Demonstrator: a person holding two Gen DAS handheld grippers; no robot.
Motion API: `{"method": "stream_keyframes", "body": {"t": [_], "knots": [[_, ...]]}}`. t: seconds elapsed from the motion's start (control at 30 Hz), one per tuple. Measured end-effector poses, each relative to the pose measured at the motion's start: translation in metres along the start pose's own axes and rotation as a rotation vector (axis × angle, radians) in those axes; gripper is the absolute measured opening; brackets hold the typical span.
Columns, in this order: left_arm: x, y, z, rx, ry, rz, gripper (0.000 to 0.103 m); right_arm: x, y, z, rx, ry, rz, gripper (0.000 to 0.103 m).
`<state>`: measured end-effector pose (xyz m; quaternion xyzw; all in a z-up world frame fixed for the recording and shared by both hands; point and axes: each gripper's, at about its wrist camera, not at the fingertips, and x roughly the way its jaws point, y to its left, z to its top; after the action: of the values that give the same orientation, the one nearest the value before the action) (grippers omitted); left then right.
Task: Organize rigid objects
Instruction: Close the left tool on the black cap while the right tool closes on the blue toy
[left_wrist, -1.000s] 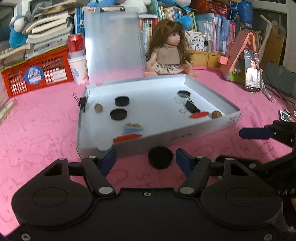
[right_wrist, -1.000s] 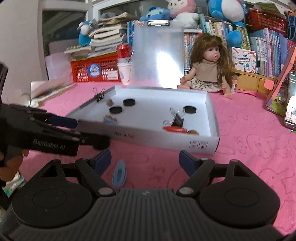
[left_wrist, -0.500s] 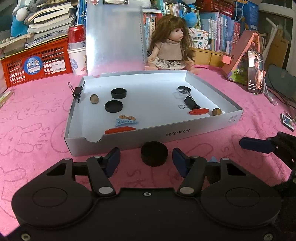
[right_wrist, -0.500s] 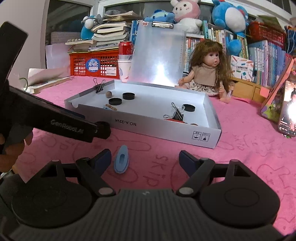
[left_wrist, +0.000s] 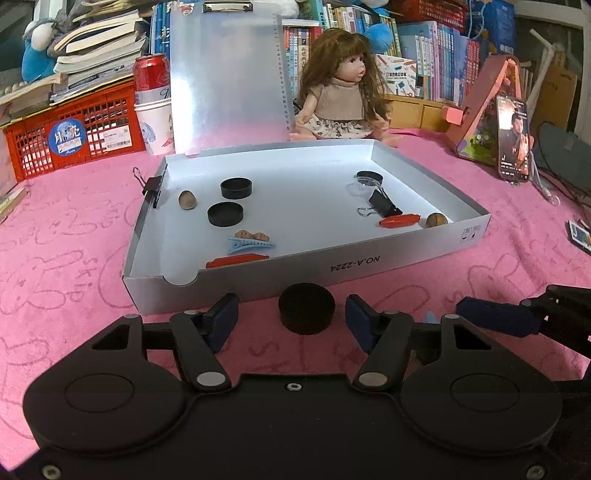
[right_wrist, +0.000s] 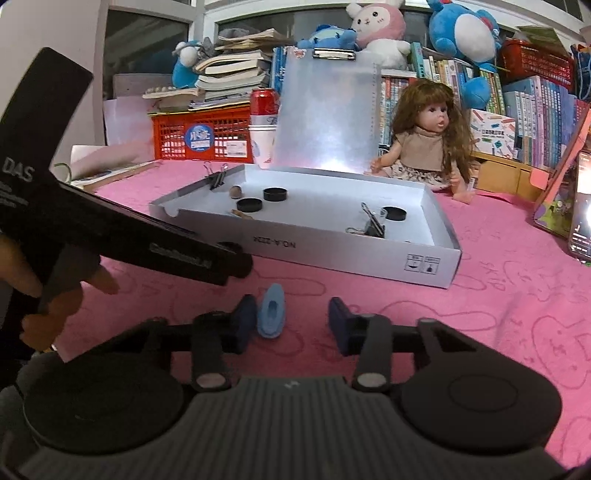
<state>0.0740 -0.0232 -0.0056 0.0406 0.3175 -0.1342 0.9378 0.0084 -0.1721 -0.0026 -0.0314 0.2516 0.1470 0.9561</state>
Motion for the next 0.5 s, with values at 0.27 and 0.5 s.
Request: {"method": "stream_keyframes", "body": {"t": [0.27,0.5], "knots": [[-0.0024,-0.0019,-0.0009,0.006,-0.010,0.014,0.031,-0.0022,-0.0001,0.0027,0.011,-0.008,-0.006,0.023],[-0.0078,-0.0028,0.0005,-0.019,0.002,-0.016,0.031,-0.0044,-0.0068,0.0085,0.043,-0.022,-0.025,0.020]]}}
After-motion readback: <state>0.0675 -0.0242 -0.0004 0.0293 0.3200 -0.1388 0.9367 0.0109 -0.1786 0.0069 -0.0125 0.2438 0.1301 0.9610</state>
